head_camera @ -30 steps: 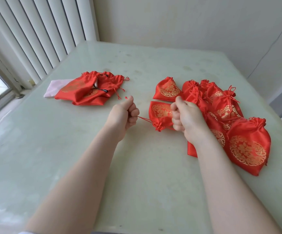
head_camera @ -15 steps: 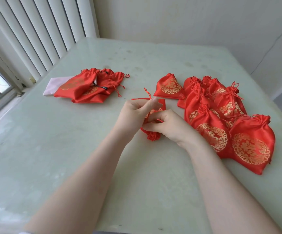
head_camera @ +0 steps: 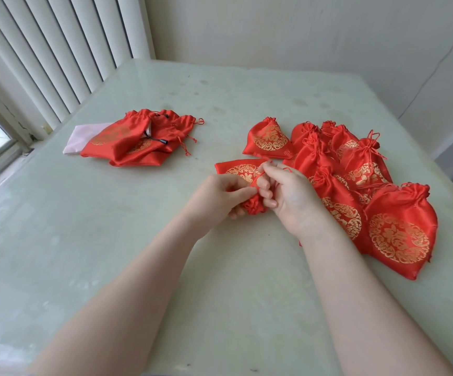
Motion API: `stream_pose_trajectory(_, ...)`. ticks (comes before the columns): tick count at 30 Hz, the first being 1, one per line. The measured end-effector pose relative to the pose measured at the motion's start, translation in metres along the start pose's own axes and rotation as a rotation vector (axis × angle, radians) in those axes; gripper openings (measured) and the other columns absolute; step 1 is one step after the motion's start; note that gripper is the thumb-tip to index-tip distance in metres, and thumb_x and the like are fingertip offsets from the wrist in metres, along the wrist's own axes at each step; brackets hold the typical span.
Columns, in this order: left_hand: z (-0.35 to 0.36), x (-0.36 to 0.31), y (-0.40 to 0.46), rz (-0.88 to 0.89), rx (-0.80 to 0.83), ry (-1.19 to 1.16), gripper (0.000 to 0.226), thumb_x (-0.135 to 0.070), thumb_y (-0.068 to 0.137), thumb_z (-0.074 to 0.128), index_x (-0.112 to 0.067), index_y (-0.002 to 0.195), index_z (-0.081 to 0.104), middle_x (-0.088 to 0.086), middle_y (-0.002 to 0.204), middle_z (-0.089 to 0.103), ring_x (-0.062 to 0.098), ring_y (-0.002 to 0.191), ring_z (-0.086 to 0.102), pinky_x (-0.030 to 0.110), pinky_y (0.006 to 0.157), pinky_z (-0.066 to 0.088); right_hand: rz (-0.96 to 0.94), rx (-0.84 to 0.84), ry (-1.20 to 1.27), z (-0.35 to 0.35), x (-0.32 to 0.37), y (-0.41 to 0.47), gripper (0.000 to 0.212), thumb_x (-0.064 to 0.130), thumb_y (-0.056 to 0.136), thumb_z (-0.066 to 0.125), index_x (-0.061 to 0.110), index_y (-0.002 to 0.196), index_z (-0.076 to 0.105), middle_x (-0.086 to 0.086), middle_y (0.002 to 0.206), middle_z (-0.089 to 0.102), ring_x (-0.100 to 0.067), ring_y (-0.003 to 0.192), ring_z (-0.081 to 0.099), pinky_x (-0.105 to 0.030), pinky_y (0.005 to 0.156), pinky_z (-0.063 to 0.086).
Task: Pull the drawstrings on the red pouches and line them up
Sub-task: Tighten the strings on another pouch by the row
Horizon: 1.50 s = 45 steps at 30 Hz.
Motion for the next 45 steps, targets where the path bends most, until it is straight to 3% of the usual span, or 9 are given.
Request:
stream_pose_trajectory(4,-0.002,-0.001,0.000,-0.037,-0.040,-0.117,0.023,-0.014,0.093,0.053,-0.017,0.071,0.058,-0.006,0.059,0.055,0.002,0.045,0.046,0.014,0.047,0.037,-0.025,-0.025,-0.044,0.000,-0.002,0.001,0.026,0.012,0.098,0.036,0.012,0.076,0.050,0.006,0.046,0.042,-0.007,0.043,0.032,-0.019,0.042,0.020)
stream_pose_trajectory(9,-0.003,-0.006,0.001,-0.180,0.131,-0.608,0.030,-0.018,0.096,0.036,-0.016,0.067,0.045,-0.005,0.064,0.059,0.007,0.050,0.039,0.020,0.054,0.035,-0.055,-0.214,-0.193,-0.004,-0.001,0.003,0.036,0.025,0.101,0.032,0.010,0.076,0.052,-0.001,0.051,0.038,-0.007,0.037,0.034,-0.020,0.040,0.031)
stream_pose_trajectory(15,0.002,-0.001,0.005,-0.069,-0.036,-0.251,0.033,-0.019,0.098,0.040,-0.018,0.065,0.044,-0.011,0.044,0.040,0.007,0.042,0.028,0.026,0.050,0.023,-0.196,-0.378,-0.553,-0.018,0.019,-0.003,0.061,0.045,0.100,0.023,0.015,0.058,0.055,0.009,0.042,0.048,-0.006,0.045,0.043,-0.023,0.049,0.032)
stream_pose_trajectory(20,0.008,-0.001,0.002,0.032,0.052,-0.055,0.036,-0.010,0.097,0.042,-0.014,0.061,0.041,-0.012,0.045,0.034,0.004,0.043,0.027,0.016,0.044,0.024,-0.202,-0.155,-0.296,-0.010,0.023,-0.013,0.039,0.026,0.100,0.038,0.011,0.066,0.050,0.009,0.042,0.033,-0.002,0.034,0.028,-0.015,0.035,0.019)
stream_pose_trajectory(26,0.011,0.000,-0.001,0.089,0.147,0.125,0.034,-0.026,0.079,0.038,-0.033,0.047,0.044,-0.014,0.045,0.040,0.004,0.046,0.034,0.020,0.051,0.029,-0.282,-0.020,-0.132,-0.004,0.017,-0.012,0.020,0.009,0.093,0.050,0.008,0.075,0.060,0.007,0.050,0.050,-0.006,0.046,0.039,-0.017,0.044,0.032)
stream_pose_trajectory(30,0.011,-0.003,-0.004,0.105,0.114,0.222,0.039,-0.021,0.095,0.046,-0.023,0.056,0.042,-0.010,0.048,0.044,0.001,0.041,0.047,0.017,0.051,0.040,-0.367,0.180,-0.203,0.004,0.013,-0.014,0.014,0.004,0.092,0.049,0.012,0.089,0.060,0.008,0.058,0.059,-0.004,0.057,0.052,-0.015,0.058,0.042)
stream_pose_trajectory(33,0.011,-0.001,-0.002,0.089,0.100,0.172,0.045,-0.016,0.097,0.044,-0.018,0.053,0.036,-0.012,0.039,0.037,0.003,0.038,0.034,0.016,0.047,0.030,-0.350,0.214,-0.145,0.006,0.012,-0.014,0.021,0.004,0.094,0.044,0.018,0.109,0.051,0.005,0.074,0.068,-0.005,0.073,0.062,-0.016,0.070,0.047)
stream_pose_trajectory(37,0.007,-0.001,0.000,0.049,0.076,-0.015,0.044,-0.014,0.098,0.041,-0.014,0.054,0.042,-0.006,0.044,0.037,0.008,0.042,0.030,0.018,0.044,0.028,-0.436,0.019,-0.572,-0.007,0.013,-0.011,0.028,0.004,0.092,0.050,0.023,0.113,0.048,0.000,0.091,0.064,-0.009,0.085,0.062,-0.023,0.083,0.049)
stream_pose_trajectory(45,0.001,-0.002,0.004,-0.024,0.002,-0.172,0.039,-0.008,0.095,0.040,-0.008,0.059,0.051,0.001,0.046,0.051,0.013,0.042,0.043,0.020,0.044,0.042,-0.497,0.073,-1.095,-0.013,0.009,-0.007,0.014,0.007,0.084,0.064,0.012,0.095,0.070,-0.001,0.088,0.064,-0.016,0.079,0.056,-0.019,0.071,0.040)
Point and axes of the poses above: each hand's wrist, its own y-axis towards the middle knuckle, its own z-axis out of the palm, x = y × z, the point moved 1 cm from there along y, towards the middle knuckle
